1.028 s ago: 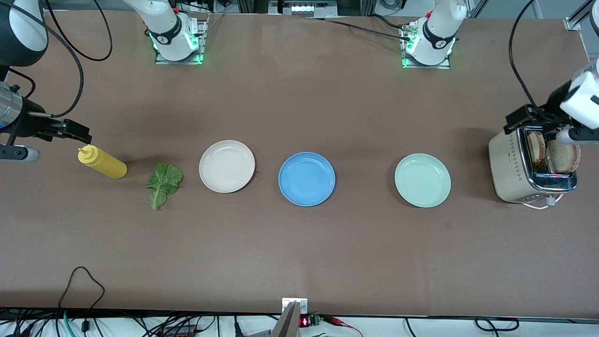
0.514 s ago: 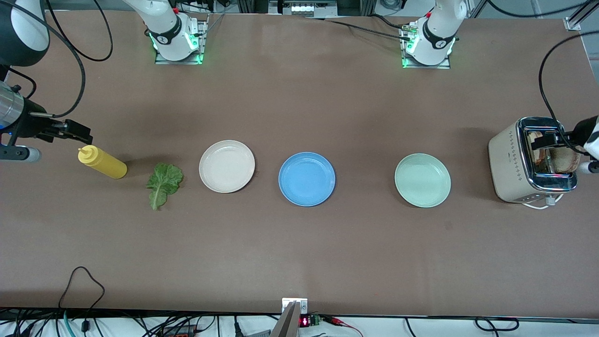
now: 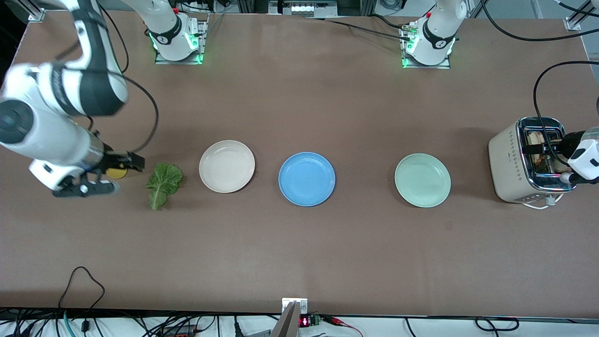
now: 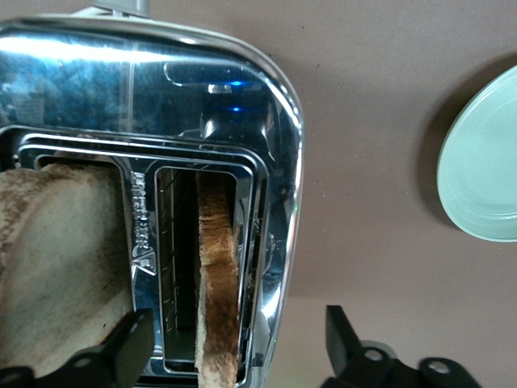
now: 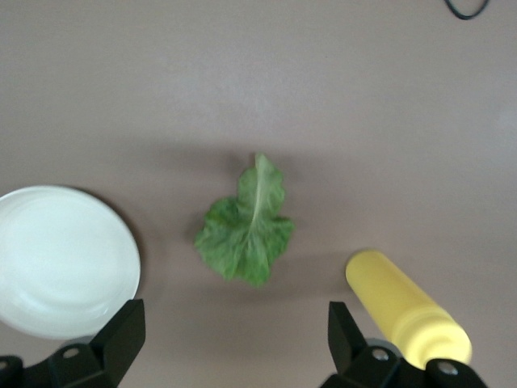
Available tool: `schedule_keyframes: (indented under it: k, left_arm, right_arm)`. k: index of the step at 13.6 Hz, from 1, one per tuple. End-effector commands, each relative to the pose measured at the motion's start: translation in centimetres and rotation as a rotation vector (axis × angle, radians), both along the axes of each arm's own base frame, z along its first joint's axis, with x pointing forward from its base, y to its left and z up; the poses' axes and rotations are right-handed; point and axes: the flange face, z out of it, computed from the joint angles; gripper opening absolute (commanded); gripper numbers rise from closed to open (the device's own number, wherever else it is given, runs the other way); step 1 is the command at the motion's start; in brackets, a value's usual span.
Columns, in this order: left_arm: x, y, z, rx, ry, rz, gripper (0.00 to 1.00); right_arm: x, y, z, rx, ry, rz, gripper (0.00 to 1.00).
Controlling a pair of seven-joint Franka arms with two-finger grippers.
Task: Make sandwich in blue plate with both arms
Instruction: 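Grasp a toast slice with the left gripper while the right gripper grasps lettuce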
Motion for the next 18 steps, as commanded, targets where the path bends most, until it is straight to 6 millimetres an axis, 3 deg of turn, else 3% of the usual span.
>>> schedule_keyframes:
  k: [1,3,5,8,10,11,12,13,14,16,18]
  left_arm:
    - [-0.5,1.0,0.4,-0.006,0.023,-0.019,0.16]
    - [-1.0,2.2,0.4,-0.009,0.024,-0.008,0.01]
    - [-1.3,3.2,0.6,-0.016,0.017,-0.016,0.00]
    - [-1.4,3.3,2.6,-0.022,0.007,-0.040,0.00]
    - [-0.8,3.0,7.4,-0.028,0.002,-0.051,0.00]
    - [-0.3,2.2,10.8,-0.038,0.006,-0.059,0.00]
    - [0.3,0.8,14.0,-0.037,0.003,-0.078,0.00]
    - [1.4,-2.3,16.1,-0.038,-0.005,-0.126,0.00]
    - [2.0,-5.0,17.3,-0.048,-0.013,-0.164,0.00]
    - [2.4,-10.8,18.1,-0.169,-0.031,-0.196,0.00]
    - [3.2,-16.7,17.6,-0.297,-0.037,-0.183,0.00]
  right_arm:
    - [1.7,-1.6,-4.7,-0.017,0.004,-0.018,1.00]
    - [2.3,-3.6,-7.9,-0.007,0.017,-0.084,1.00]
    - [2.9,-4.3,-12.2,0.009,0.027,-0.145,1.00]
    - [2.9,-4.4,-15.7,0.054,0.053,-0.212,1.00]
    - [2.9,-4.3,-17.8,0.060,0.061,-0.248,1.00]
    - [2.9,-4.3,-18.6,0.058,0.061,-0.264,1.00]
    - [2.7,-4.4,-19.7,0.052,0.075,-0.281,1.00]
    - [2.5,-4.4,-20.6,0.047,0.086,-0.289,1.00]
    - [2.5,-4.4,-21.2,0.046,0.087,-0.289,1.00]
    - [2.4,-4.4,-22.0,0.044,0.095,-0.290,0.99]
    - [2.3,-4.4,-22.8,0.042,0.102,-0.291,0.79]
